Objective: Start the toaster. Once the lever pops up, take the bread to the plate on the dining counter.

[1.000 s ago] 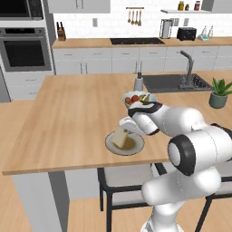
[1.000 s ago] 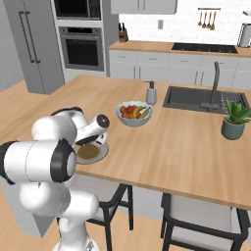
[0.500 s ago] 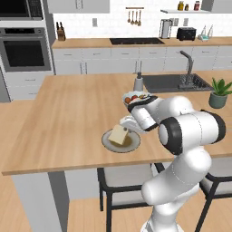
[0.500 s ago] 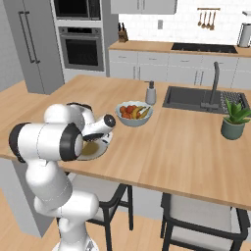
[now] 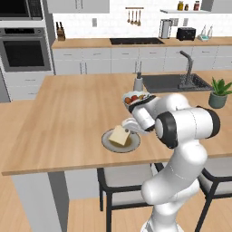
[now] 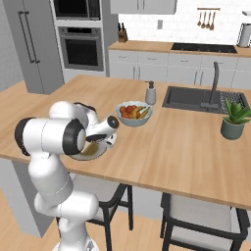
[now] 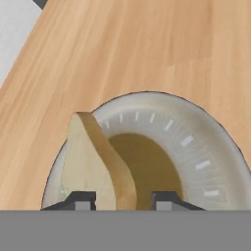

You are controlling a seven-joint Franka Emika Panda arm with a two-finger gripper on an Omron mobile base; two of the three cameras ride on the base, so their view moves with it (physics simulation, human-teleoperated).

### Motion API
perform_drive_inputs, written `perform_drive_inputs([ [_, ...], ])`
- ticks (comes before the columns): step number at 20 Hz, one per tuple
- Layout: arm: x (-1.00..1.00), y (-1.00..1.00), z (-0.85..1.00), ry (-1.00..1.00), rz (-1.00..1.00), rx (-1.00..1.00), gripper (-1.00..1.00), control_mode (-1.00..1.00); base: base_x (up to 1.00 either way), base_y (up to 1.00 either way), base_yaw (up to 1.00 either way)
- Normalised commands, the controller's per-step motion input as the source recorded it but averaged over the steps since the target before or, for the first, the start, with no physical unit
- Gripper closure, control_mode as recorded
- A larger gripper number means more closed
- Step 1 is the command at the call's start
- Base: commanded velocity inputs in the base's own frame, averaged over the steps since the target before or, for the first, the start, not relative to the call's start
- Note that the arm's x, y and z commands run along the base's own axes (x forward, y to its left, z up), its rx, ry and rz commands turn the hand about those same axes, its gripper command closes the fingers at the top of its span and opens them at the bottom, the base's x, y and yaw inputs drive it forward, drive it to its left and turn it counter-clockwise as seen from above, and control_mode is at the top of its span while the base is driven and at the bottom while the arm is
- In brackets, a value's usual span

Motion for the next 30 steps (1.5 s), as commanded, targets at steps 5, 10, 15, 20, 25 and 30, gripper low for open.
perform_drive_inputs([
  [5,0.00,-0.01,0.00,0.00,-0.01,-0.13,-1.00,-1.00,0.00,0.00,0.00],
  [10,-0.09,-0.30,0.00,0.00,-0.04,-0.15,-1.00,-1.00,0.00,0.00,0.00],
  [15,-0.20,-0.21,0.04,0.00,-0.10,-0.16,-1.00,-1.00,0.00,0.00,0.00],
  [20,-0.16,0.00,0.23,0.00,-0.09,-0.17,-1.00,-1.00,0.00,0.00,0.00],
  [25,-0.27,0.00,0.54,0.00,-0.06,-0.10,-1.00,-1.00,0.00,0.00,0.00],
  [30,-0.12,0.00,0.62,0.01,-0.04,-0.03,-1.00,-1.00,0.00,0.00,0.00],
])
